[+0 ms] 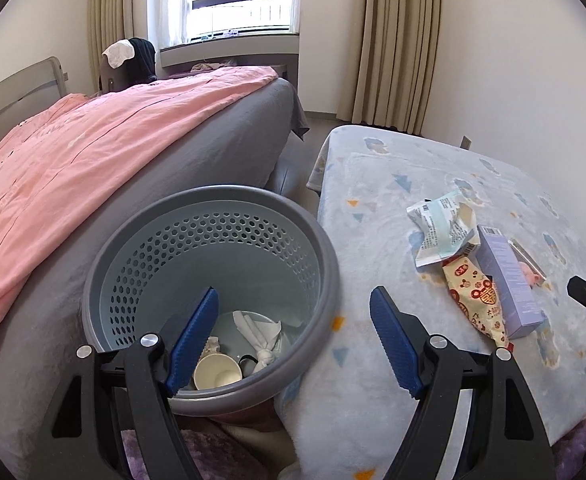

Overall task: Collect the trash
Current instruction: 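Move both open tools back over the items on the mattress, then grasp the blue playing card box with the right gripper while the left grasps the snack wrapper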

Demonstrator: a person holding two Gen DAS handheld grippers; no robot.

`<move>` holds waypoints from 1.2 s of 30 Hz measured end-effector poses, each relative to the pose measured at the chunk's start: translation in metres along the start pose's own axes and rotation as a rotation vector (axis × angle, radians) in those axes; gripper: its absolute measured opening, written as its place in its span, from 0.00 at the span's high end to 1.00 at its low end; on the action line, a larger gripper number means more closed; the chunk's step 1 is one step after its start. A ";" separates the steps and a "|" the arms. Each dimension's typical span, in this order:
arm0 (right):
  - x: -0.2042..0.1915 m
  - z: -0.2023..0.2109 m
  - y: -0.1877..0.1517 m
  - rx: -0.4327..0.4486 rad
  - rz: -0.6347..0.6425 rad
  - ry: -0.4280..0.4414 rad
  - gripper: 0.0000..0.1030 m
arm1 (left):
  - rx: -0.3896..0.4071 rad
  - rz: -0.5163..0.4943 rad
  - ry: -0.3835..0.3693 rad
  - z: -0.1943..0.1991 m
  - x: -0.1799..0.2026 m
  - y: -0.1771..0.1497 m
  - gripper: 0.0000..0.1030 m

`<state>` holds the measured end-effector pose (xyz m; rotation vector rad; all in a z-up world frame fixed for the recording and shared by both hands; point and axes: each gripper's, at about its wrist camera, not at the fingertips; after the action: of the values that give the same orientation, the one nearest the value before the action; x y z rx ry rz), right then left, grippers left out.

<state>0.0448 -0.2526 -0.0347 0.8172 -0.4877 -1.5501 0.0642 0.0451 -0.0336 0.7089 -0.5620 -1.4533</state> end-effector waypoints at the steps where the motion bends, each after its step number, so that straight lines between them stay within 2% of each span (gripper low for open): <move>1: 0.003 -0.001 0.002 0.002 -0.002 0.001 0.24 | 0.001 -0.004 -0.007 0.002 0.005 0.001 0.28; 16: 0.038 -0.015 0.011 0.004 -0.005 0.004 0.24 | 0.000 -0.032 -0.077 0.027 0.060 0.005 0.28; 25: 0.070 -0.026 0.007 -0.040 -0.050 -0.006 0.24 | -0.035 -0.045 -0.084 0.023 0.078 -0.006 0.28; 36: 0.076 -0.066 0.018 -0.102 0.007 -0.056 0.24 | -0.058 -0.066 -0.088 0.018 0.091 -0.014 0.28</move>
<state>0.1054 -0.3194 -0.0818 0.6947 -0.4477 -1.5814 0.0467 -0.0472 -0.0388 0.6258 -0.5661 -1.5620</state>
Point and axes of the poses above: each gripper's, at about its wrist camera, not at the fingertips, and z roughly against the way its jaws point, x to its right, y to its top, and after that the axes turned 8 degrees about y, right-handed
